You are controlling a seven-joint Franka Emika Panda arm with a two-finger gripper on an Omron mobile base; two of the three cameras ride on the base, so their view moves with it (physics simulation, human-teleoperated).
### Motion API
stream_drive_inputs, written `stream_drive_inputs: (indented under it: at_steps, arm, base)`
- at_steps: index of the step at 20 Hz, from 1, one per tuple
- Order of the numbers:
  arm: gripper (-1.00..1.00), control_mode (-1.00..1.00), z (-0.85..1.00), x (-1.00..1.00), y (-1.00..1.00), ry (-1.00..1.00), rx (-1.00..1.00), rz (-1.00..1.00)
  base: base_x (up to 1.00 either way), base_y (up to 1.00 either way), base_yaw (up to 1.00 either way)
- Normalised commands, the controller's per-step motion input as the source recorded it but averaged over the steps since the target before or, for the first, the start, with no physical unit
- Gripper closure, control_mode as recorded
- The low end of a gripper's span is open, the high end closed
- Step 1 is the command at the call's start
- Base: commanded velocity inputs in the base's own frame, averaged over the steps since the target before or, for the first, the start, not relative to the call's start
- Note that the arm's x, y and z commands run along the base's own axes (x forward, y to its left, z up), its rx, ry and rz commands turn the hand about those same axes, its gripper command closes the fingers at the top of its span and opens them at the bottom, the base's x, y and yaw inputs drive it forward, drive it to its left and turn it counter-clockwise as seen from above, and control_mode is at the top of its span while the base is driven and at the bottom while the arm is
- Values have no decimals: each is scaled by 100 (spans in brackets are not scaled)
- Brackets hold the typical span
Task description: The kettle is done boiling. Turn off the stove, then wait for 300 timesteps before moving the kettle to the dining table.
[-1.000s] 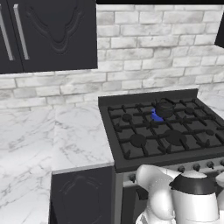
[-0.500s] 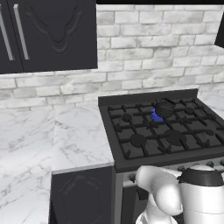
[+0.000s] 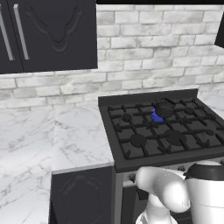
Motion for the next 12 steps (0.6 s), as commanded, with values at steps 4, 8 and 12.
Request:
stream_drive_inputs:
  at_steps: [4,8,12]
  arm:
    - [-100,-100,-6,21,-8,0,0,0]
    - [-100,-100,-14,16,-18,0,0,0]
    - [-100,-100,-18,9,-14,0,0,0]
  base:
    - [0,0,0]
    - [0,0,0]
    - [0,0,0]
